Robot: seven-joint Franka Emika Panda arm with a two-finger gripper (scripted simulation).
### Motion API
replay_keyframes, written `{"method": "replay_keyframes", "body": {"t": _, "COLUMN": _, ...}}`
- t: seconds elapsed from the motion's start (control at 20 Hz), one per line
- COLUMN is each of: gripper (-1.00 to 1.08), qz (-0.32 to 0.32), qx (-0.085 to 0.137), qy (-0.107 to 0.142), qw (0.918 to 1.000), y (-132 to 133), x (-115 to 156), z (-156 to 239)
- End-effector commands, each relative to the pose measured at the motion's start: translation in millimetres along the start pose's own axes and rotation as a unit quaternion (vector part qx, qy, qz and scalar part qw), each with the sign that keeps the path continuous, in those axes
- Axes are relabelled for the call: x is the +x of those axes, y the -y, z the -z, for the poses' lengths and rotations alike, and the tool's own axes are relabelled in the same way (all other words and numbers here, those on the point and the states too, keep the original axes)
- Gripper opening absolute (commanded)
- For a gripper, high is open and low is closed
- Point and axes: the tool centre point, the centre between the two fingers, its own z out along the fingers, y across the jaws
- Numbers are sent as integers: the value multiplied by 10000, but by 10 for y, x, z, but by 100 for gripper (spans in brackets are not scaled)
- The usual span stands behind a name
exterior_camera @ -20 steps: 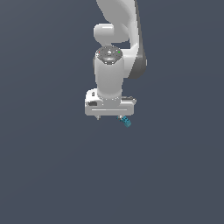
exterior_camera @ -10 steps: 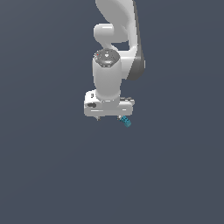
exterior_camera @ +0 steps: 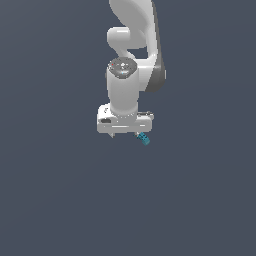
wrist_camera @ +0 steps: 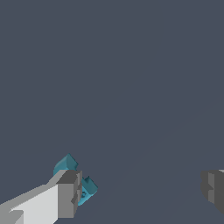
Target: Pick up the object and move it to a goal position.
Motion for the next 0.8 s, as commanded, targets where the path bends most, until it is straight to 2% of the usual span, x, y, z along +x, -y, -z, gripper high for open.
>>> {"method": "replay_keyframes", "body": {"t": 0.0, "gripper": 100, "qz": 122, "qx": -5, "qy": 2, "qw": 9999, "y": 35, "x": -24, "z": -44}}
{"method": "replay_keyframes", "body": {"t": 0.4, "gripper": 100, "qz": 951, "qx": -32, "qy": -5, "qw": 9955, "y": 259, "x": -197, "z": -314}}
{"method": "replay_keyframes", "body": {"t": 0.55, "gripper": 100, "qz": 1426, "qx": -39, "qy": -10, "qw": 9898, "y": 387, "x": -309, "z": -460}}
{"method": "replay_keyframes", "body": {"t": 0.75, "gripper": 100, "qz": 2129, "qx": -40, "qy": -21, "qw": 9771, "y": 578, "x": -492, "z": -663}}
